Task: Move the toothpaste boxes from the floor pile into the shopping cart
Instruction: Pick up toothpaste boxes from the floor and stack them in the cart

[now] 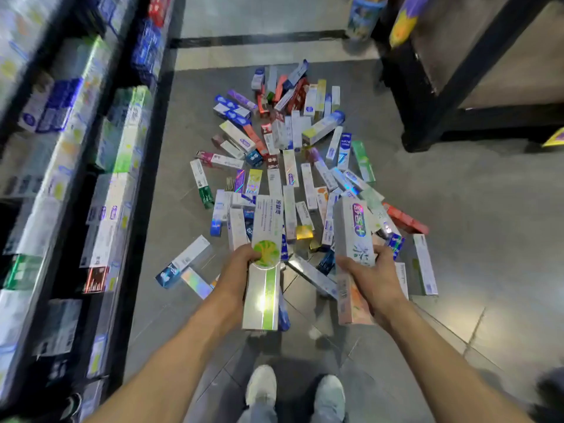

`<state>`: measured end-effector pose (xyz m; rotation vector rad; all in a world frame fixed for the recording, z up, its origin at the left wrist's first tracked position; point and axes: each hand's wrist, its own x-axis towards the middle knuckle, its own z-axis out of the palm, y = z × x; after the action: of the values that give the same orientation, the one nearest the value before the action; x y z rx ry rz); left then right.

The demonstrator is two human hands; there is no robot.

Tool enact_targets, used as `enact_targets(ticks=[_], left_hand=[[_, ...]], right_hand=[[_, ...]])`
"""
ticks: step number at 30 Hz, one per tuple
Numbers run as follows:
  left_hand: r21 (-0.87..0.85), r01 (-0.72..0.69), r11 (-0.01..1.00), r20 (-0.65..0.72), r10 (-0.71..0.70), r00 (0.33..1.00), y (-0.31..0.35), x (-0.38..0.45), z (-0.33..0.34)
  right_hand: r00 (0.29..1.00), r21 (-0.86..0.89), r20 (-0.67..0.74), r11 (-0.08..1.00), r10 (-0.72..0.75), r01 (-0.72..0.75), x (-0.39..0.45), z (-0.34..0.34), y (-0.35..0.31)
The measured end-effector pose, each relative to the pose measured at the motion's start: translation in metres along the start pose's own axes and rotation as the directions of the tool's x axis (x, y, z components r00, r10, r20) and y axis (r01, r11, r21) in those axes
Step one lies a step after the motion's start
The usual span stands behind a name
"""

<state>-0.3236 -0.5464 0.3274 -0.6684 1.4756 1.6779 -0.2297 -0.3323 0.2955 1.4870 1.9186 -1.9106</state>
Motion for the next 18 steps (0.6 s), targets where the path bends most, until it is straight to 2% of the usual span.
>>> enact_targets(ticks=[3, 6, 10, 15, 18], left_hand=[[0.078, -0.006, 0.997, 0.015, 0.004, 1.0, 0.051, -0.085, 0.029], [0.15, -0.052, 0.987, 0.093, 0.039, 0.995, 0.095, -0.166, 0.062], [0.261, -0.229, 0.938, 0.283, 0.153, 0.947, 0.132, -0.254, 0.106], [0.332, -0.35, 0.876, 0.522, 0.139, 0.842, 0.137, -0.332, 0.154], [0.395, -0.451, 0.8, 0.617, 0.133, 0.775, 0.12, -0.379, 0.179]], right_hand=[[1.0, 0.082, -0.02, 0.997, 0.013, -0.012, -0.078, -0.03, -0.063], [0.996, 0.144, -0.082, 0.988, -0.048, 0.059, -0.16, -0.055, -0.129], [0.975, 0.281, -0.206, 0.949, -0.086, 0.143, -0.256, -0.092, -0.196], [0.897, 0.393, -0.425, 0.868, -0.122, 0.304, -0.358, -0.145, -0.219], [0.8, 0.409, -0.594, 0.825, -0.084, 0.391, -0.41, -0.176, -0.198]])
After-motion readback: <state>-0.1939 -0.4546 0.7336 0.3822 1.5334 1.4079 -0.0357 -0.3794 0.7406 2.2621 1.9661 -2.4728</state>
